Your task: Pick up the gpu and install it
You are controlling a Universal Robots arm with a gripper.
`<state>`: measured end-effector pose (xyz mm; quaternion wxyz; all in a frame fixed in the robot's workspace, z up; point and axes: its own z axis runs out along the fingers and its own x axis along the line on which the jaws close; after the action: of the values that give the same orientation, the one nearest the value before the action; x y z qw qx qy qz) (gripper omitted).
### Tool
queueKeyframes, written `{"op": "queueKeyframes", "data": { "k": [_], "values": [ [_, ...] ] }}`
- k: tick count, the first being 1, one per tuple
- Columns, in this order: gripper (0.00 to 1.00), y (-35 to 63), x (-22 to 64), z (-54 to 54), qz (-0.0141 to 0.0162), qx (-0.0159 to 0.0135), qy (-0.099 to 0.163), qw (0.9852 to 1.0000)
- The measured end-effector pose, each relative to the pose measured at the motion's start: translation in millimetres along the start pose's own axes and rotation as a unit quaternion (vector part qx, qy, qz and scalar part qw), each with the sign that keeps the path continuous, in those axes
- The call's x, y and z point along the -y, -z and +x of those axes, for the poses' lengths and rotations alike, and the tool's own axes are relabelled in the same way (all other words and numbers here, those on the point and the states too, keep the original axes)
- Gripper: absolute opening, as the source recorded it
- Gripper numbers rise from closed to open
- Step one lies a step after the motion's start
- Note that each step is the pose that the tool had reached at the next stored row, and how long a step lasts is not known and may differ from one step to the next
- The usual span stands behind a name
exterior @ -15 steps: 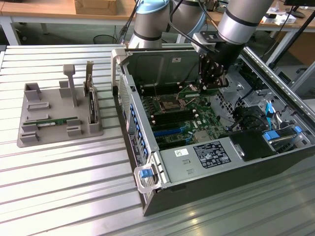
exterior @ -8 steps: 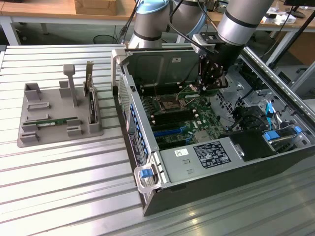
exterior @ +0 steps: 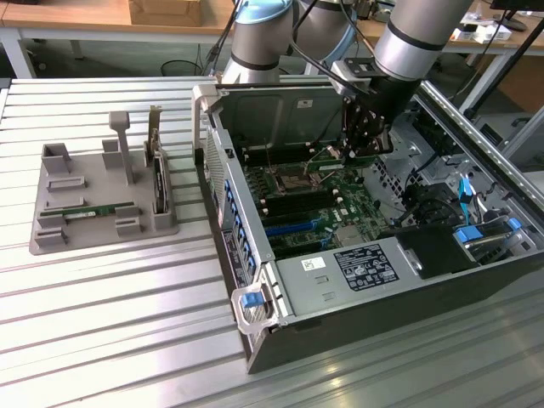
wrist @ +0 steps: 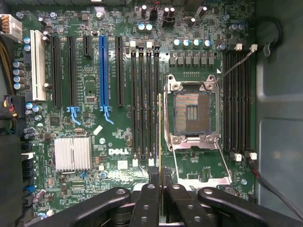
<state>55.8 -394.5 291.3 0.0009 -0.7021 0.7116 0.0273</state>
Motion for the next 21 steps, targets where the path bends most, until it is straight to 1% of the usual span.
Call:
{"op": "queueKeyframes", "data": {
  "k": [21],
  "values": [
    [0.12,-8.2,0.2,0.4,0.0000,0.0000,0.000,1.0000]
  ]
}}
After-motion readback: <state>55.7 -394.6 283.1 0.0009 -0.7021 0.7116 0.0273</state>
